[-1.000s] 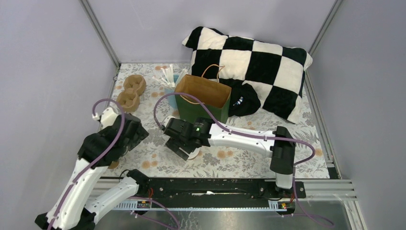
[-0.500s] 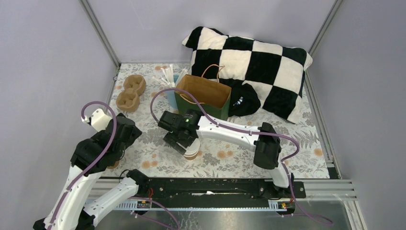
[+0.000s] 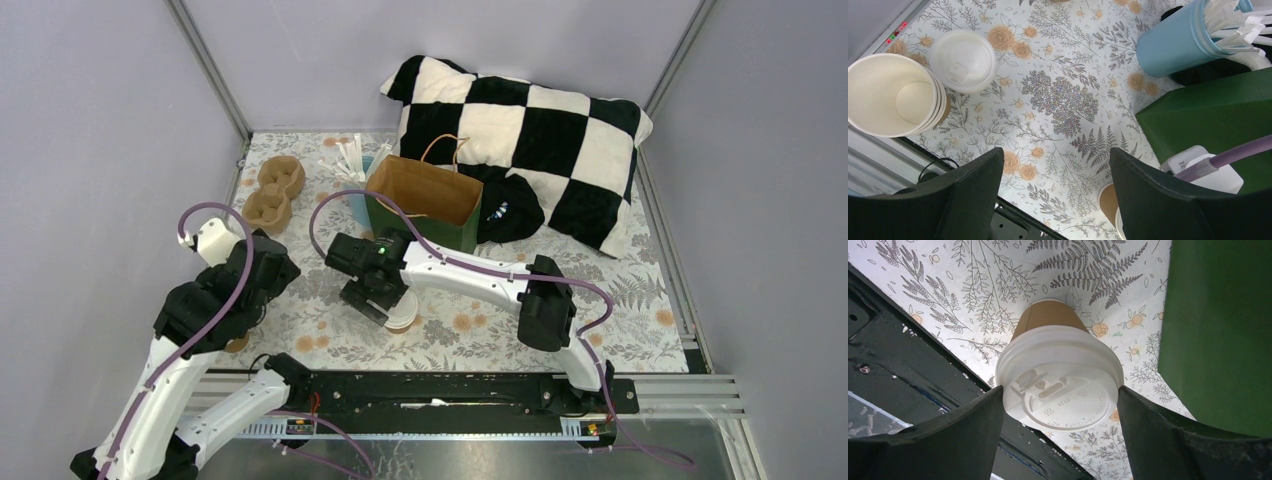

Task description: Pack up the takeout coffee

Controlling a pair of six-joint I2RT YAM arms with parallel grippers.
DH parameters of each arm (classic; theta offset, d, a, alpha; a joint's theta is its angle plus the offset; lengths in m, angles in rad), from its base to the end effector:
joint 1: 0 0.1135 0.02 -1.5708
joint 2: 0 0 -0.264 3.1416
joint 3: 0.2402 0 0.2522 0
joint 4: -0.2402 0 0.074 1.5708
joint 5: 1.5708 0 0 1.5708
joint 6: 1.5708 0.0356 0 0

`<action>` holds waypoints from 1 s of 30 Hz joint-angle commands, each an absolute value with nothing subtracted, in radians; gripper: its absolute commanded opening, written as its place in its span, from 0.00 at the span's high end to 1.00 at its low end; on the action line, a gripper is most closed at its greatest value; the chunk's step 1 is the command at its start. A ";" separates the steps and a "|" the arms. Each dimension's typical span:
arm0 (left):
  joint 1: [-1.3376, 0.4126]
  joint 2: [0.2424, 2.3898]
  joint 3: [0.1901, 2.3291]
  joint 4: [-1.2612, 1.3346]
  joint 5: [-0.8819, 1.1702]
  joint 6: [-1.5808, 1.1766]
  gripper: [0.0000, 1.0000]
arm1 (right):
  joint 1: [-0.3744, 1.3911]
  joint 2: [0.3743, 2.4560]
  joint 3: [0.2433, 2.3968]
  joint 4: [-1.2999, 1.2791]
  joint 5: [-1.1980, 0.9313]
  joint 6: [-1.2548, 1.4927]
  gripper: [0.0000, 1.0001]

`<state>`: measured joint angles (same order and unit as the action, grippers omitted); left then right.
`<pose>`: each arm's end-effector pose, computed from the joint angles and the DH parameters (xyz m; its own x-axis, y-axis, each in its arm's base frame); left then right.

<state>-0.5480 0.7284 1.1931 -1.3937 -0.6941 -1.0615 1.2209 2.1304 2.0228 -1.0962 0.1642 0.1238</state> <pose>0.0765 -0.0200 0.3715 -0.3976 -0.5435 -0.7393 -0.5611 0.7815 -0.2728 0.1595 0.4201 0.2687 -0.4295 -0.8216 -0.3749 -0.8602 0.4986 -0.1071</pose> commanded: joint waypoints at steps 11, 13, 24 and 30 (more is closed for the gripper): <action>-0.545 0.746 1.242 -1.365 -0.717 -1.026 0.18 | 1.216 2.114 2.067 -1.123 0.133 0.107 0.14; -0.544 0.747 1.240 -1.363 -0.716 -1.027 0.18 | 1.216 2.118 2.056 -1.121 0.133 0.105 0.13; -0.545 0.740 1.238 -1.368 -0.715 -1.029 0.18 | 1.207 2.154 2.086 -1.113 0.141 0.106 0.11; -0.545 0.736 1.238 -1.371 -0.721 -1.023 0.18 | 1.204 2.163 2.094 -1.114 0.141 0.107 0.10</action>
